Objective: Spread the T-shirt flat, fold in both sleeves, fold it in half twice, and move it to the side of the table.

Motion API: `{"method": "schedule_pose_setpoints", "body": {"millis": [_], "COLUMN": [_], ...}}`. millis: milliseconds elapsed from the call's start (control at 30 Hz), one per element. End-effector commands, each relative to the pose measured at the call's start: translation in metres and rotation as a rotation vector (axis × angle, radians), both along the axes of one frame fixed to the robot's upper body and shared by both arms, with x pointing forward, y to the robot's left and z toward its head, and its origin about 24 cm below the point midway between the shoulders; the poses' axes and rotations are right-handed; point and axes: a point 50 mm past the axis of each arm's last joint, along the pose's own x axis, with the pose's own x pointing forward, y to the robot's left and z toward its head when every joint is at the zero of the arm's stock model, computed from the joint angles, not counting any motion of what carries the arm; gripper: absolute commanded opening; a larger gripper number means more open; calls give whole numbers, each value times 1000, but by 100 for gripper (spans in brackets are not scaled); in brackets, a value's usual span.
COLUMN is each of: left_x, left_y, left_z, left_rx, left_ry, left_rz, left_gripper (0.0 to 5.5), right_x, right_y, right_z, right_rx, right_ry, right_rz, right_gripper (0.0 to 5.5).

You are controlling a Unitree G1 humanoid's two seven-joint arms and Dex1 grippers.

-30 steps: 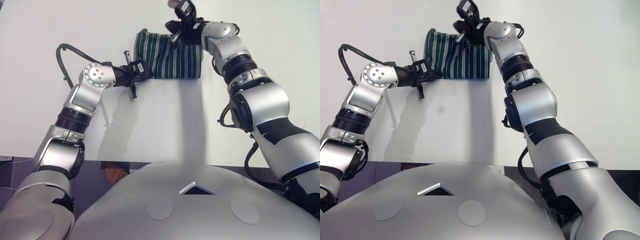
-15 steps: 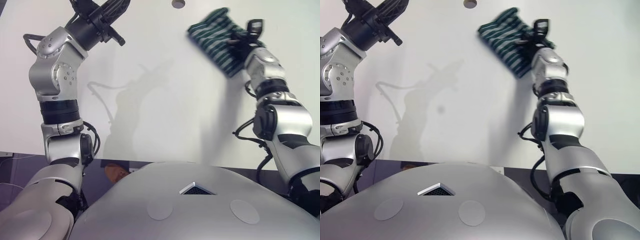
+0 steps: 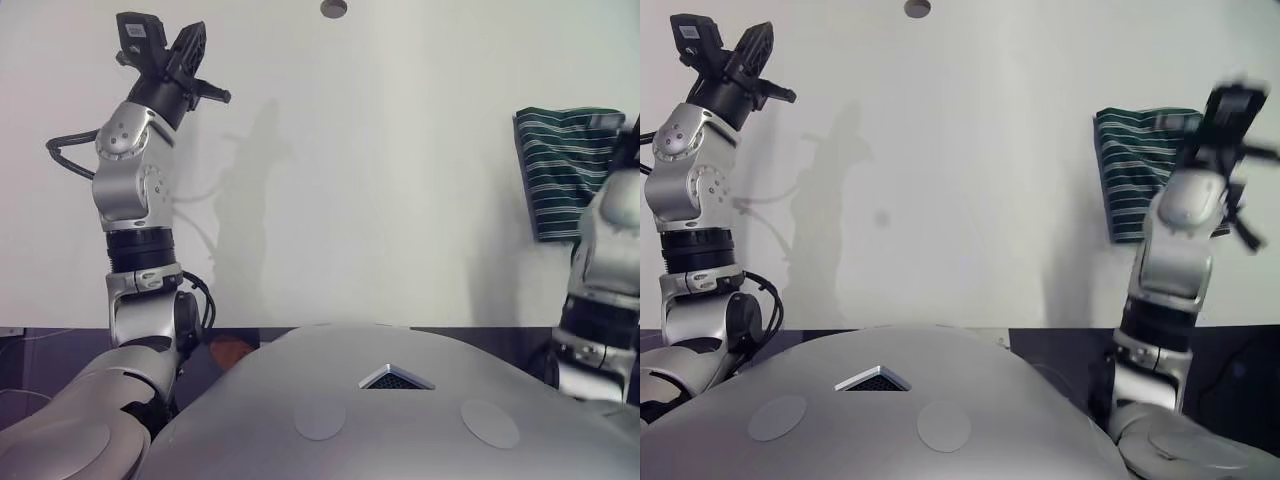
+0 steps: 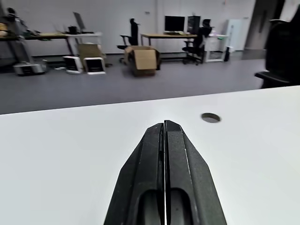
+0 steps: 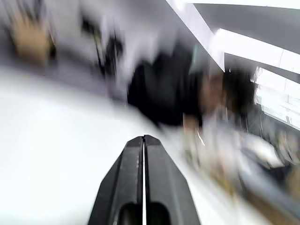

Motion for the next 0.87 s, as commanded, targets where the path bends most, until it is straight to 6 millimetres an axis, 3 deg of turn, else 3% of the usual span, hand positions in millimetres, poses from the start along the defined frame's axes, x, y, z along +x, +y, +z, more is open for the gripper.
{"method": "schedule_pose_setpoints", "body": {"millis": [33, 133, 233, 500, 667, 800, 867], "left_x": [5, 3, 3, -1, -4, -5, -8], "left_y": [8, 5, 1, -7, -30, -44, -47], "left_z": [4, 8, 14, -4, -20, -29, -36], "left_rx": [43, 118, 154, 134, 121, 86, 68], "left_ry": [-44, -82, -114, -41, -24, -10, 4], "left_rz": [110, 127, 133, 172, 168, 161, 182], "left_gripper": [2, 2, 2, 2, 2, 2, 2], "right_x": [30, 36, 33, 28, 18, 15, 20], "right_y": [53, 74, 77, 70, 44, 44, 46], "right_z": [7, -24, -36, -53, -83, -98, -94], "right_rx": [159, 340, 362, 325, 366, 391, 365], "right_ry": [-55, 36, 69, 139, 246, 295, 284], "right_rz": [162, 173, 164, 166, 139, 157, 189], "right_gripper": [0, 0, 0, 0, 0, 0, 0]}}
